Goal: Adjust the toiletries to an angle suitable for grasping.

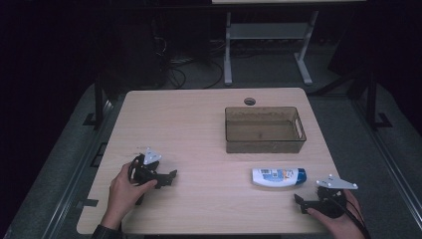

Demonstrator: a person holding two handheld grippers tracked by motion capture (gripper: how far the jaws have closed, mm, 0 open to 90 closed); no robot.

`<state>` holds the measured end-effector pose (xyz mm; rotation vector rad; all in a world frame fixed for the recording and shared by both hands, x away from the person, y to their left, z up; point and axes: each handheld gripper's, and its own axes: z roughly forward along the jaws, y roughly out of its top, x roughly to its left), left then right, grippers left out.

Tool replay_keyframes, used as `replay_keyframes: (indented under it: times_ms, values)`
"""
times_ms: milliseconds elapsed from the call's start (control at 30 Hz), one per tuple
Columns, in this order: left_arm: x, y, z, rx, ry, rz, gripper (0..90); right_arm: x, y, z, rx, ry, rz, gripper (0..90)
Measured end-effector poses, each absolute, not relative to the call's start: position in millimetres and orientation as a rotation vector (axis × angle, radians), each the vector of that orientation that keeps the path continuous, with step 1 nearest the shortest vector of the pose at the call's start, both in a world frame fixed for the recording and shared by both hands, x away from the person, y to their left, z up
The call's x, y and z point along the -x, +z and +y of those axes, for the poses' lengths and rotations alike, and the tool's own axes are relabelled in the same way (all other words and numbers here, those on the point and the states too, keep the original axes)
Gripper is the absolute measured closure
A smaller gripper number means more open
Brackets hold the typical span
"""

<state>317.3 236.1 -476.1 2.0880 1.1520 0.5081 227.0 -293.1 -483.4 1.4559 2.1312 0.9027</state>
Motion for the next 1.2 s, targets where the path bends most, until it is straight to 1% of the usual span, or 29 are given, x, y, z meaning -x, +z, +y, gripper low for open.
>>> replay_keyframes:
  times_ms: [167, 233, 367, 400, 433, 467, 500, 533, 567, 600, 700, 733, 767, 833, 867, 900, 933, 1200]
  values:
    - [-319.0, -476.3, 235.2, -2.081, 0.518, 1.165, 12.5, -228.6, -482.0, -292.8, -1.460, 0.890, 2.145, 1.9]
    - [-319.0, -476.3, 235.2, -2.082, 0.518, 1.165, 12.5, -227.1, -479.5, -293.4, -1.465, 0.884, 2.145, 9.3]
    - [-319.0, -476.3, 235.3, -2.081, 0.518, 1.165, 12.5, -225.3, -475.9, -294.3, -1.478, 0.879, 2.141, 21.2]
    - [-319.0, -476.3, 235.3, -2.081, 0.518, 1.165, 12.5, -225.3, -475.9, -294.3, -1.478, 0.879, 2.141, 21.2]
    - [-319.0, -476.3, 235.3, -2.082, 0.518, 1.165, 12.5, -225.4, -473.7, -295.1, -1.481, 0.875, 2.143, 29.8]
    - [-319.0, -476.3, 235.3, -2.081, 0.518, 1.166, 12.5, -225.4, -473.7, -295.1, -1.481, 0.875, 2.143, 29.8]
    - [-319.1, -476.3, 235.3, -2.081, 0.518, 1.166, 12.5, -225.4, -471.2, -295.7, -1.488, 0.865, 2.151, 39.7]
    - [-319.1, -476.3, 235.3, -2.081, 0.518, 1.166, 12.6, -225.4, -471.2, -295.7, -1.488, 0.865, 2.151, 39.7]
    - [-319.1, -476.3, 235.3, -2.081, 0.518, 1.166, 12.6, -225.0, -469.9, -296.0, -1.488, 0.863, 2.159, 44.3]
    - [-319.1, -476.3, 235.3, -2.081, 0.518, 1.166, 12.5, -224.5, -467.5, -296.1, -1.486, 0.856, 2.178, 54.9]
    - [-319.0, -476.3, 235.3, -2.080, 0.518, 1.166, 12.6, -224.5, -464.1, -295.1, -1.492, 0.864, 2.207, 67.8]
    - [-319.0, -476.3, 235.3, -2.080, 0.518, 1.166, 12.6, -224.5, -464.1, -295.1, -1.492, 0.864, 2.207, 67.8]
    - [-319.0, -476.3, 235.3, -2.081, 0.518, 1.166, 12.6, -224.4, -461.8, -294.0, -1.500, 0.871, 2.227, 78.4]
    - [-319.0, -476.3, 235.3, -2.081, 0.518, 1.166, 12.6, -224.4, -458.4, -292.5, -1.495, 0.891, 2.244, 86.5]
    - [-319.0, -476.3, 235.3, -2.080, 0.518, 1.166, 12.6, -224.4, -458.4, -292.5, -1.495, 0.891, 2.244, 86.5]
    - [-319.1, -476.3, 235.4, -2.081, 0.518, 1.166, 12.6, -224.6, -457.0, -291.7, -1.492, 0.896, 2.250, 89.6]
    - [-319.0, -476.3, 235.3, -2.081, 0.518, 1.166, 12.6, -224.8, -456.0, -290.7, -1.499, 0.899, 2.251, 90.0]
    - [-319.0, -476.3, 235.3, -2.080, 0.518, 1.166, 12.6, -233.2, -450.9, -290.8, -1.513, 0.908, 2.244, 90.0]
